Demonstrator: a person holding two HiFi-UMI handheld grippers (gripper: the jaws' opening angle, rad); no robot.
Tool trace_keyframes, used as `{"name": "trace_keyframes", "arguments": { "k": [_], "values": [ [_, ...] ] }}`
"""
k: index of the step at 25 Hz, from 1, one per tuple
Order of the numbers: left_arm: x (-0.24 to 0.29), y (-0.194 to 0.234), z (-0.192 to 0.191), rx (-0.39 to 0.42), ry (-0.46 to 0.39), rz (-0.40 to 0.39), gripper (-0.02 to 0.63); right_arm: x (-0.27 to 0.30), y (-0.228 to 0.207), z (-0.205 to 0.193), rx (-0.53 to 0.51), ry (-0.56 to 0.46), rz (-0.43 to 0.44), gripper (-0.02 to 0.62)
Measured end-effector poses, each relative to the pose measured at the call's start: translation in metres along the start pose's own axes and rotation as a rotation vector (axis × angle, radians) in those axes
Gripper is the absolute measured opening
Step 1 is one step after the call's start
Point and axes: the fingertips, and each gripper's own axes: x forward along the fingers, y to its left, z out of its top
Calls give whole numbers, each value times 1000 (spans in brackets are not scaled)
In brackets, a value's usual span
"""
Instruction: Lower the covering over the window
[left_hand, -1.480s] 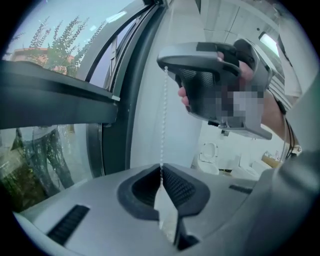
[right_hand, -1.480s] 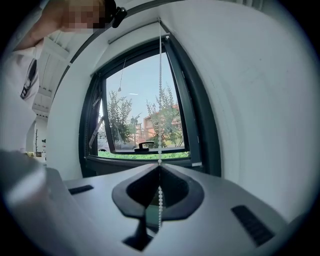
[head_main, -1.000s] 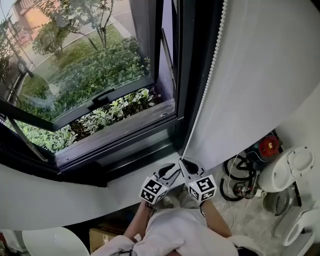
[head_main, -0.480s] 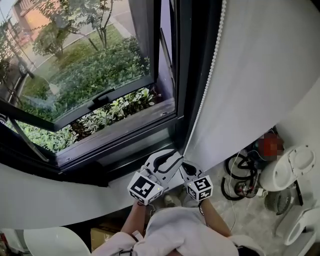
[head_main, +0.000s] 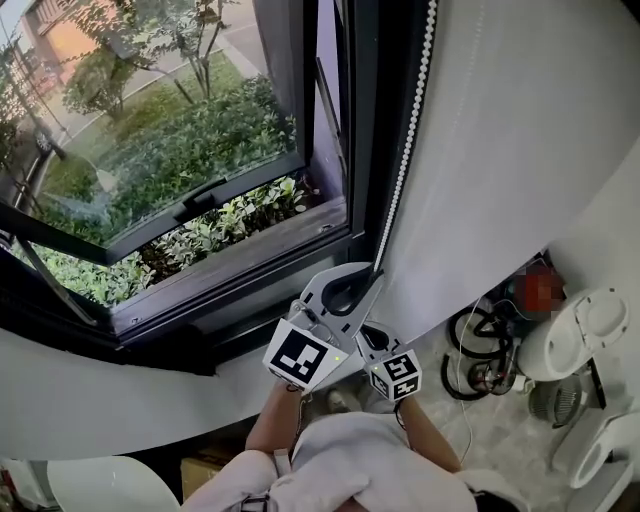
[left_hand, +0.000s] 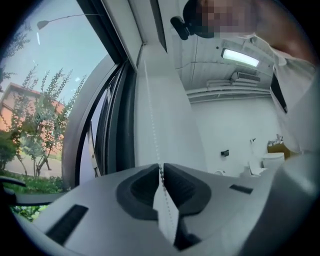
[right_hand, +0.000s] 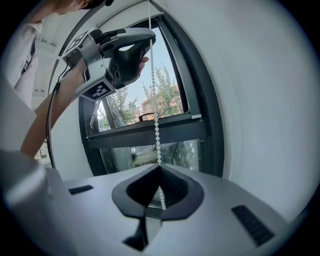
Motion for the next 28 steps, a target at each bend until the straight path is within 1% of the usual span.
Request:
{"name": "trace_keyframes", "arguments": {
  "k": [2,5,8,11,16,28],
  "values": [
    [3,0,-1,19,-4,14,26,1,0,0,-4,0,-3,-5],
    [4,0,-3,4,-23,36,15,2,-3,0,-7,16,-10,-5],
    [4,-1,-13,-12,7,42,14,4,-4,-7,-20,58,-15,-5],
    [2,-4,-29,-45,46,42,14,7,-5,-22,-15,101,-20,-5],
    [-4,-7,-53,-74,86,48,14,11,-6,-46,-11,158,-19,-5],
    [-14,-10,-93,-107,154,72,14,23,-6,-84,-44,250,-24,-3]
  ]
}}
